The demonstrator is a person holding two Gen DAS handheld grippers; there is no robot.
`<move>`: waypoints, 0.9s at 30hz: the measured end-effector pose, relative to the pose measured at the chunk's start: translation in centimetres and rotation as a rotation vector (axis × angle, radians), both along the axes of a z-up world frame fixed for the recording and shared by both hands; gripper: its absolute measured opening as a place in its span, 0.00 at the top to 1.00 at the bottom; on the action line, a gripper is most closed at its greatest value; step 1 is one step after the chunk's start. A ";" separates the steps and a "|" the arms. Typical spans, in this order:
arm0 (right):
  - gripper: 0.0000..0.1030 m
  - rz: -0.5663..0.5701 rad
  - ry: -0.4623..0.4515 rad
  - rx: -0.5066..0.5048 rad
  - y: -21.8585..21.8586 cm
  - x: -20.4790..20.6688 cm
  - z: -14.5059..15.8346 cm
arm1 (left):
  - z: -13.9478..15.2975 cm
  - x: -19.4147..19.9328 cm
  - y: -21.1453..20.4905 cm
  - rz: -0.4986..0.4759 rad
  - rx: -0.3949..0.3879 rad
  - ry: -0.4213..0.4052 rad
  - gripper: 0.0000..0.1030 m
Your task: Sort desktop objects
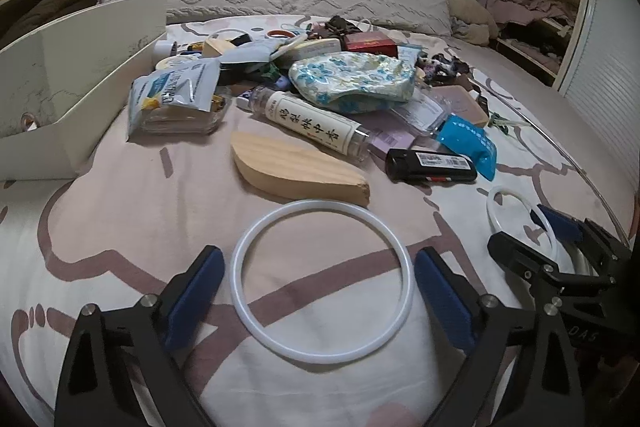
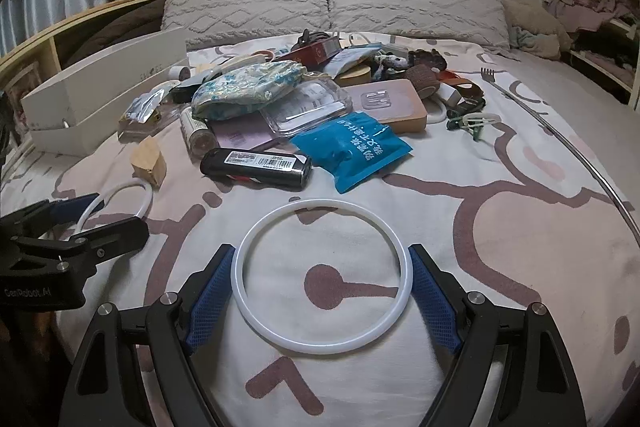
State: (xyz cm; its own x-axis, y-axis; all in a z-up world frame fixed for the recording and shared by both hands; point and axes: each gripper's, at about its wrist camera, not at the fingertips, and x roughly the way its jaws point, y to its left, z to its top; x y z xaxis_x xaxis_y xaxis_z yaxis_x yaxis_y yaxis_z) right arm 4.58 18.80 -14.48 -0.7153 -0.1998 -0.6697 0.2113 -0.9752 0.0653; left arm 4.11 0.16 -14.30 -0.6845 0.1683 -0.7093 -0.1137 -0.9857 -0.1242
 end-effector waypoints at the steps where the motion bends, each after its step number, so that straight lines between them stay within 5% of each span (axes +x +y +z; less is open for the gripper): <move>1: 0.18 -0.002 0.000 -0.001 0.0 0.0 0.0 | 0.0 0.0 0.0 0.001 -0.002 0.002 0.08; 11: 0.18 -0.009 0.006 0.021 -0.2 0.0 0.1 | 0.0 0.3 0.1 0.017 -0.018 0.019 0.18; 27: 0.18 0.001 0.027 0.021 -0.5 0.1 0.8 | 1.5 0.8 0.5 -0.011 0.002 0.079 0.18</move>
State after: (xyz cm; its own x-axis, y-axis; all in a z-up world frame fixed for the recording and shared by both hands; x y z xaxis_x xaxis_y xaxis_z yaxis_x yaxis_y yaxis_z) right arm 4.69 18.30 -13.69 -0.7327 -0.1869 -0.6543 0.2138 -0.9761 0.0393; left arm 4.92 0.62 -12.83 -0.7364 0.1776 -0.6529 -0.1341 -0.9841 -0.1164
